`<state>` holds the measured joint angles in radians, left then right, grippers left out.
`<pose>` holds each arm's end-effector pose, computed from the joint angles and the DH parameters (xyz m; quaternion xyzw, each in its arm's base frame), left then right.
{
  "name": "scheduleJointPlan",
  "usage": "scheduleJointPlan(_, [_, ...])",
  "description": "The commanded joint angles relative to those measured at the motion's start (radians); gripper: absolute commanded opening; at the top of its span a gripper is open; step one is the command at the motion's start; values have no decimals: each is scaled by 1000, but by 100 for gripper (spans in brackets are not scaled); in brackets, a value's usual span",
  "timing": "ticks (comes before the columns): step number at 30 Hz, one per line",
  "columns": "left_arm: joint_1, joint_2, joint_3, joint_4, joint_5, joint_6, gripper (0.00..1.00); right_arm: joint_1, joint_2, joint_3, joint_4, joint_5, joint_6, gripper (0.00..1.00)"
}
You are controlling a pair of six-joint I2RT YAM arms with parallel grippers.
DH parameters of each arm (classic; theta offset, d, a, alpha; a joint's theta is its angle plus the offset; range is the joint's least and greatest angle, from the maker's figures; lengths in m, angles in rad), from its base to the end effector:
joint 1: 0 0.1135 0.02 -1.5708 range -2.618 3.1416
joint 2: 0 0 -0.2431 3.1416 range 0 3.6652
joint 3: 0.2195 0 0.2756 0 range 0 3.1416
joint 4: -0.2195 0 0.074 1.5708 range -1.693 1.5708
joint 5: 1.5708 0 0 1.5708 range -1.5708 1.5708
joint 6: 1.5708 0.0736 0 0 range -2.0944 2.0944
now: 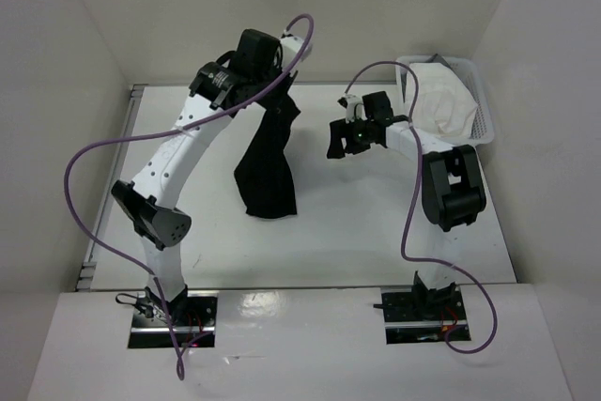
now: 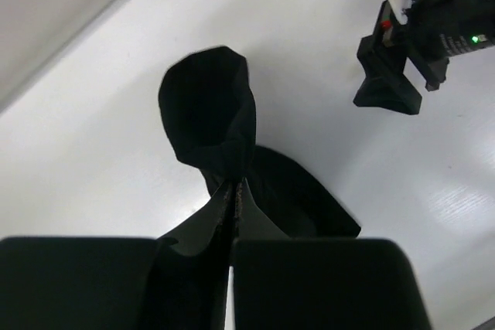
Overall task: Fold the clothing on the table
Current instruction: Flatten the skirt out
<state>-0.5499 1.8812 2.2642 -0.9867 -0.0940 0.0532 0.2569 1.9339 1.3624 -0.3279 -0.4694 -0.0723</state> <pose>0.3809 -0.2254 0.4176 0.2418 0.8510 -0.0738 0.4604 0.4286 0.1470 0.1364 -0.2260 0.8933 0.2482 0.2988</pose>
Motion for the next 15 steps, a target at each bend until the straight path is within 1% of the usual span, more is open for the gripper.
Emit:
scheduleJointPlan(1, [-64, 7, 89, -26, -30, 51, 3, -82, -104, -3, 47, -15, -12, 76])
scheduleJointPlan(2, [-77, 25, 112, -68, 3, 66, 3, -99, -114, -14, 47, -15, -12, 76])
scheduleJointPlan(4, [-91, 50, 159, -78, 57, 66, 2, -149, -144, -25, 47, -15, -12, 76])
scheduleJointPlan(5, [-103, 50, 173, -89, 135, 66, 0, -165, -154, -25, 47, -15, -12, 76])
scheduleJointPlan(7, [-137, 61, 231, -110, 198, 66, 0, -200, -188, -48, 47, -15, -12, 76])
scheduleJointPlan(8, [-149, 52, 241, -110, 258, 82, 0, -200, -200, -65, 47, -15, -12, 76])
scheduleJointPlan(11, [-208, 7, 241, -132, 303, 114, 0, -225, -234, -80, 69, -15, -12, 76])
scheduleJointPlan(12, [-208, -7, 241, -141, 332, 114, 0, -225, -234, -91, 69, -15, -12, 76])
scheduleJointPlan(15, [-208, -76, 221, -141, 350, 125, 0, -225, -243, -91, 78, -24, 2, 76])
